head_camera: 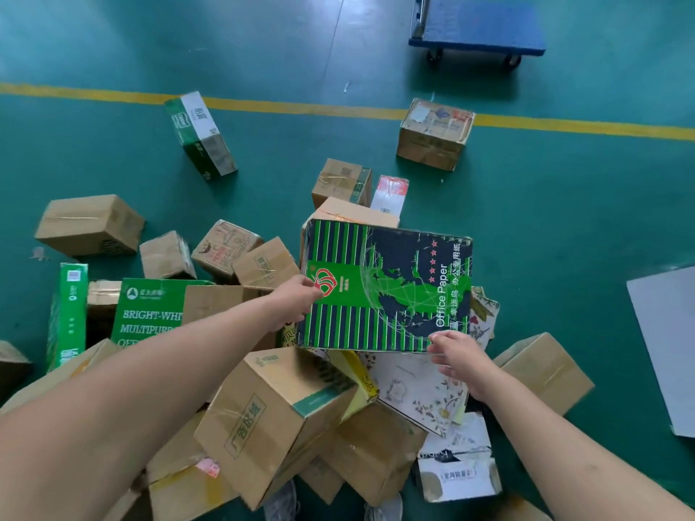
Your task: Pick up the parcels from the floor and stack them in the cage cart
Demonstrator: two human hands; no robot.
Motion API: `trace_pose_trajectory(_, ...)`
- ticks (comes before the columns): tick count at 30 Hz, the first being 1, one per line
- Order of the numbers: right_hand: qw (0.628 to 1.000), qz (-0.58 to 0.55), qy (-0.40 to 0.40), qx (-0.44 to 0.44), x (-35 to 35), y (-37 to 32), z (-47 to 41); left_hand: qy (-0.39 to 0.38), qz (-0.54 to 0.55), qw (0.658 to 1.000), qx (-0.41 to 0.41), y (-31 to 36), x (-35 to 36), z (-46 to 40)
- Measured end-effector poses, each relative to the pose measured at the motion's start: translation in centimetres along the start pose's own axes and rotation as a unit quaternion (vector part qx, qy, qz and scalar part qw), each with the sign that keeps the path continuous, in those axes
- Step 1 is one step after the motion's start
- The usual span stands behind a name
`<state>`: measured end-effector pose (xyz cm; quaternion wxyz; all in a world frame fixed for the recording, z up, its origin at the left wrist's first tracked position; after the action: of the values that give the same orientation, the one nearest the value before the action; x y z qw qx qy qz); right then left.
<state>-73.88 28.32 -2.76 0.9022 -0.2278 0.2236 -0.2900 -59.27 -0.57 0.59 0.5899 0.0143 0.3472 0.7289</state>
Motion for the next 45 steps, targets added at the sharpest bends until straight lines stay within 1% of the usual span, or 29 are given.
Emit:
trace_pose_trajectory(2,1.0,0.001,0.008,0.01,0.9,0.6,-3.0,0.014,0.005,1.0,-0.002,-0.7,0.0,-3.4)
trace_pose_trajectory(6,0.999,0.013,0.017,0.028,2.7,1.8,-7.6,0.038,-0.029,0.999,0.002,-2.2,-0.1,-8.7)
trace_pose_trajectory(12,0.998,0.008,-0.002,0.068,6.2,4.6,-12.5,0.018,-0.032,0.999,-0.018,-5.1,0.4,-14.7)
trace_pose_trajectory(14,0.997,-0.001,0.023,0.076,7.3,5.7,-13.2,0.005,-0.019,1.0,-0.021,-5.9,0.7,-15.9)
trace_pose_trajectory(17,0.99,-0.05,0.089,0.095,8.5,7.3,-14.0,-0.021,0.014,1.0,-0.008,-7.1,1.3,-17.3)
trace_pose_trajectory(20,0.972,-0.143,0.144,0.122,9.9,8.8,-14.0,-0.052,0.076,0.996,0.004,-8.5,1.5,-18.8)
trace_pose_trajectory(21,0.963,-0.179,0.15,0.136,10.6,9.3,-14.0,-0.062,0.089,0.994,0.006,-8.8,1.4,-19.3)
trace_pose_trajectory(23,0.944,-0.26,0.112,0.169,12.5,10.2,-13.9,-0.079,0.1,0.992,0.02,-8.9,1.4,-19.5)
trace_pose_trajectory(25,0.922,-0.336,0.069,0.18,14.4,10.8,-14.1,-0.081,0.093,0.991,0.048,-8.2,1.1,-19.7)
trace_pose_trajectory(27,0.898,-0.403,0.053,0.168,16.0,10.7,-14.2,-0.059,0.069,0.991,0.098,-6.3,0.4,-19.8)
trace_pose_trajectory(29,0.883,-0.444,0.042,0.146,17.4,9.7,-14.0,-0.034,0.03,0.987,0.151,-4.0,-0.6,-20.0)
trace_pose_trajectory(32,0.877,-0.465,0.017,0.12,19.5,7.7,-13.5,-0.009,-0.011,0.977,0.211,-0.4,-2.0,-20.8)
trace_pose_trajectory(34,0.872,-0.478,0.004,0.107,20.7,6.5,-13.3,0.005,-0.016,0.973,0.23,1.6,-2.9,-21.5)
trace_pose_trajectory(37,0.866,-0.49,-0.009,0.1,22.3,4.5,-12.8,0.002,-0.007,0.972,0.234,3.2,-3.6,-21.9)
trace_pose_trajectory(39,0.862,-0.498,-0.01,0.098,23.1,3.4,-12.2,0.0,-0.029,0.973,0.229,3.8,-3.6,-21.4)
trace_pose_trajectory(43,0.842,-0.528,-0.009,0.112,25.0,1.8,-11.2,0.037,-0.073,0.97,0.229,4.6,-4.0,-21.2)
trace_pose_trajectory(45,0.84,-0.528,0.0,0.127,25.6,1.5,-11.1,0.06,-0.101,0.964,0.24,5.5,-4.4,-21.4)
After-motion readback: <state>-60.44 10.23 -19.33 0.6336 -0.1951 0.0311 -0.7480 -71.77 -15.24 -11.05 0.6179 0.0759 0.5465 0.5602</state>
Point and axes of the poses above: each hand's wrist, its own z-axis away from the middle knuckle, its own x-axis out of the palm, y = z × x, the point moved 4 cm from there along -z, towards the middle knuckle
